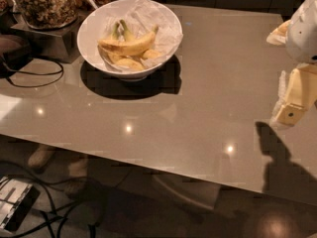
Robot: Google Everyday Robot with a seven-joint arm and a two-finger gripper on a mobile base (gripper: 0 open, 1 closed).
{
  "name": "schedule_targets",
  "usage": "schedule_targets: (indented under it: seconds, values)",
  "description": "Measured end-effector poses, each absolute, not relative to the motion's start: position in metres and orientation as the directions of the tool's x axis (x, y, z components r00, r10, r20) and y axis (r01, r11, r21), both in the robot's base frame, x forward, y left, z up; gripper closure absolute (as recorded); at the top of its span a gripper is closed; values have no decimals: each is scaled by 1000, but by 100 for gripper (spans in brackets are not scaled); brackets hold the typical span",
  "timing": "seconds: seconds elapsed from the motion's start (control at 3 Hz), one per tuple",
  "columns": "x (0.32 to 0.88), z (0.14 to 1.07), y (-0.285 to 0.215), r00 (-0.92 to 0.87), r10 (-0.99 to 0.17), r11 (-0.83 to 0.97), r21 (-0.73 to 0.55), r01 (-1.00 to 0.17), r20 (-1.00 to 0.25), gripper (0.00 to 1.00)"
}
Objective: Pick banana from white bowl
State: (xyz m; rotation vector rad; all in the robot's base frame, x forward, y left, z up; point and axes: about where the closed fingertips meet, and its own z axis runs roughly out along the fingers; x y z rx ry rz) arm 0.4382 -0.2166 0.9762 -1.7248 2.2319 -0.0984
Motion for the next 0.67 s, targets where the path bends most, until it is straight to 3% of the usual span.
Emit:
schedule_targets:
  seconds: [0.67]
  values:
    - [468, 987, -194, -199, -965, 237, -249, -939, -169, 0]
